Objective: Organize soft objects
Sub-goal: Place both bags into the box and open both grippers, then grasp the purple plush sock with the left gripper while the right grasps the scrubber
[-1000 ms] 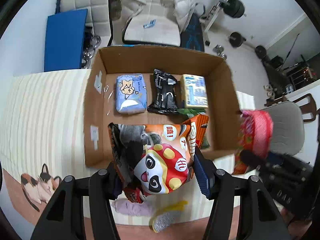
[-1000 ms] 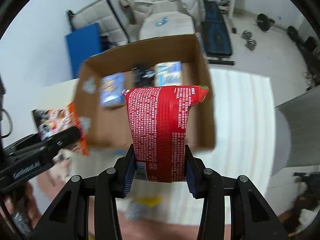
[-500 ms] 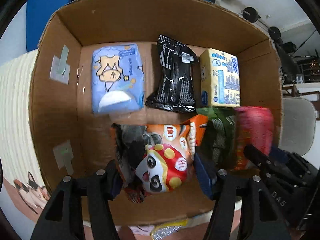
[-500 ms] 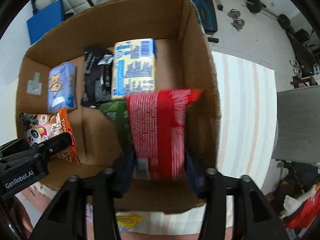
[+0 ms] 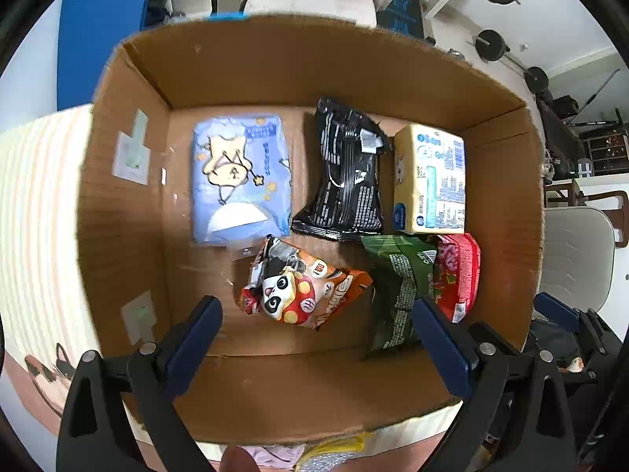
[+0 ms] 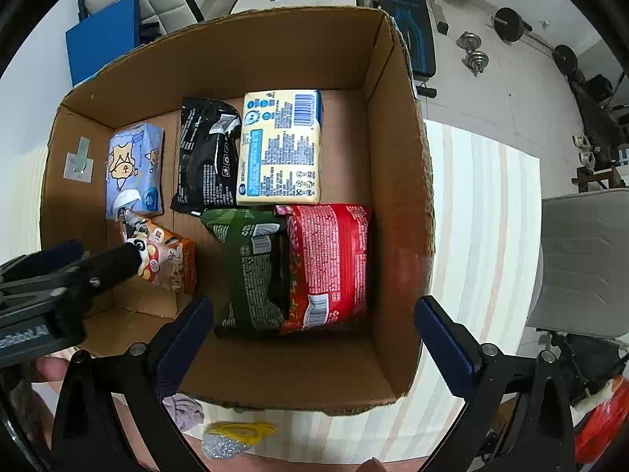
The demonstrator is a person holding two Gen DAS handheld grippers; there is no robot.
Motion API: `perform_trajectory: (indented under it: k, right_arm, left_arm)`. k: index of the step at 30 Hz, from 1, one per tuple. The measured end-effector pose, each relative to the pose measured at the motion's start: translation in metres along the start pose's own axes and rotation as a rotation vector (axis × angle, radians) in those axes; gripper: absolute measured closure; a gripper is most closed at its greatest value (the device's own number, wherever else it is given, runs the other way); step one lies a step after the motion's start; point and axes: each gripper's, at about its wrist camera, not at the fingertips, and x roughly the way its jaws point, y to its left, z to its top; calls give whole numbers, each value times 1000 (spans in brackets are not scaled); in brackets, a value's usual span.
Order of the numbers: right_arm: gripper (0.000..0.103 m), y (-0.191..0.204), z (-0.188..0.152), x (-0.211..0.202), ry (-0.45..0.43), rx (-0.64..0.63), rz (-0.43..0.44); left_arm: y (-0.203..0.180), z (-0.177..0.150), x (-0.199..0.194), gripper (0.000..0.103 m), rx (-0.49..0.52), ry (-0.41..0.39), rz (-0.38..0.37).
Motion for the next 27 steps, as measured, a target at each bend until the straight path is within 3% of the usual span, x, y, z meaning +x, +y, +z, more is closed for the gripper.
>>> perform_trajectory:
  k: [9, 13, 16, 19, 23, 27]
  right_arm:
    - [0, 2, -16, -28, -62, 15, 32]
    - [0, 3, -41, -50, -125, 59, 92]
    - [0, 2, -74, -52, -137, 116, 162]
    - [0, 1, -116, -34, -93, 181, 247]
    - [0, 1, -177, 16, 68, 302, 394]
    - [0, 14, -222, 66, 195, 358, 426]
  left_arm:
    - [2, -19, -45, 4, -4, -78, 9]
    - [7, -36, -68, 4, -30, -135, 59]
    - [22, -70, -79, 4, -79, -178, 66]
    - [46, -106, -70, 4, -146, -149, 47]
    - [89, -160, -26, 4, -312, -31, -59]
    - [110, -192, 14, 9, -392, 65, -90]
